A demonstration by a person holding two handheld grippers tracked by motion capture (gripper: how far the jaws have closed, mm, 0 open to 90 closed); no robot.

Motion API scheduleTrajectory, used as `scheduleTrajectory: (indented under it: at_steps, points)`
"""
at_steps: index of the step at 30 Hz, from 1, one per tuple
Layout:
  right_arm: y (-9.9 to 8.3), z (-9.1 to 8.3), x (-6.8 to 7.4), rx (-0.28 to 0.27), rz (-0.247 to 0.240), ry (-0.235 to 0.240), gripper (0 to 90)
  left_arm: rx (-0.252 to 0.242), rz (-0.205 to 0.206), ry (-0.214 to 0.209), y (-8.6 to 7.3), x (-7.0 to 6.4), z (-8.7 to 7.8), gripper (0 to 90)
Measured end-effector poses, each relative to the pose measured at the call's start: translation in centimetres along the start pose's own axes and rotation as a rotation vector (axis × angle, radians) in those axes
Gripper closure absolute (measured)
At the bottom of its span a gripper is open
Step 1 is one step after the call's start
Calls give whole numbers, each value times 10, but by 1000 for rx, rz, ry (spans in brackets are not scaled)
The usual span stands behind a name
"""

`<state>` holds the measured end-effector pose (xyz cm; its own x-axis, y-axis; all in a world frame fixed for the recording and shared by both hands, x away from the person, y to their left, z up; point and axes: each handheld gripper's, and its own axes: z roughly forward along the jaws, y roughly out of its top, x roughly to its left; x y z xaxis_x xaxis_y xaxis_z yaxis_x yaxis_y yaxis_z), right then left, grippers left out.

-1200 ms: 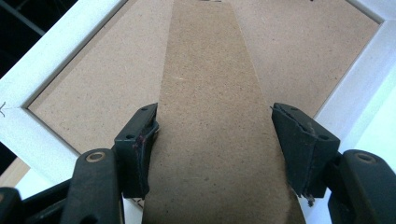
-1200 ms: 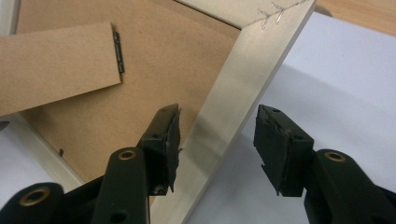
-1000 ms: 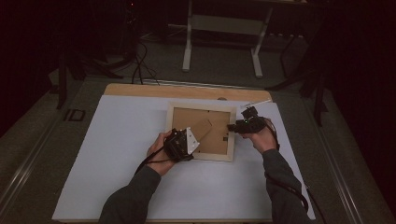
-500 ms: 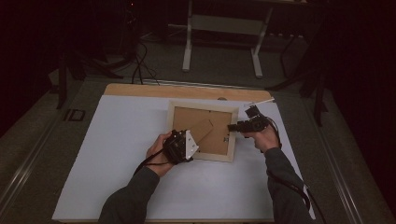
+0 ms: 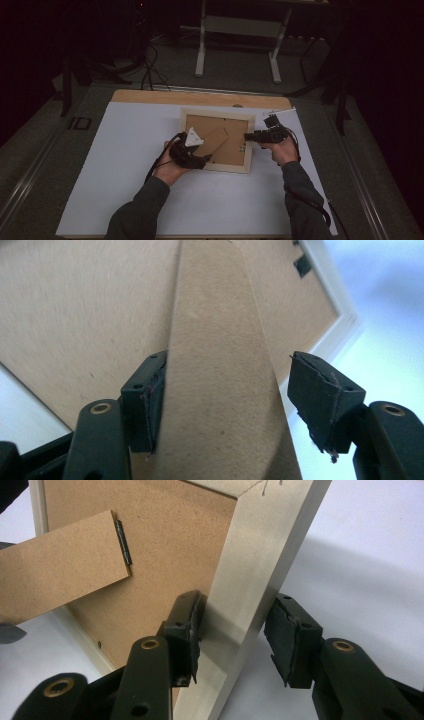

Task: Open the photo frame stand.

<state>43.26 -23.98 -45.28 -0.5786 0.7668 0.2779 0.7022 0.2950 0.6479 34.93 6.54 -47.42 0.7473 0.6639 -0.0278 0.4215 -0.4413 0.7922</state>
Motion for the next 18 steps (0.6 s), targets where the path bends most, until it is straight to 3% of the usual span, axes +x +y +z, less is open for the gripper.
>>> scheduleTrajectory:
  at_steps: [1, 3, 4, 10, 18]
  points:
    - [0, 0, 0, -2, 2, 0, 575, -2, -48, -38, 0, 5, 0, 369]
    - [-1, -1, 1, -3, 2, -1, 575, -2, -48, -38, 0, 5, 0, 395]
    - [-1, -1, 2, -8, -5, -5, 574, 36, -114, -72, 0, 13, 1, 468]
    - [-3, -4, 5, -22, -21, -16, 577, 52, -109, -80, 2, 14, -1, 539]
    - [-7, -8, 8, -59, -19, -39, 587, 35, -102, -78, 4, 10, -3, 596]
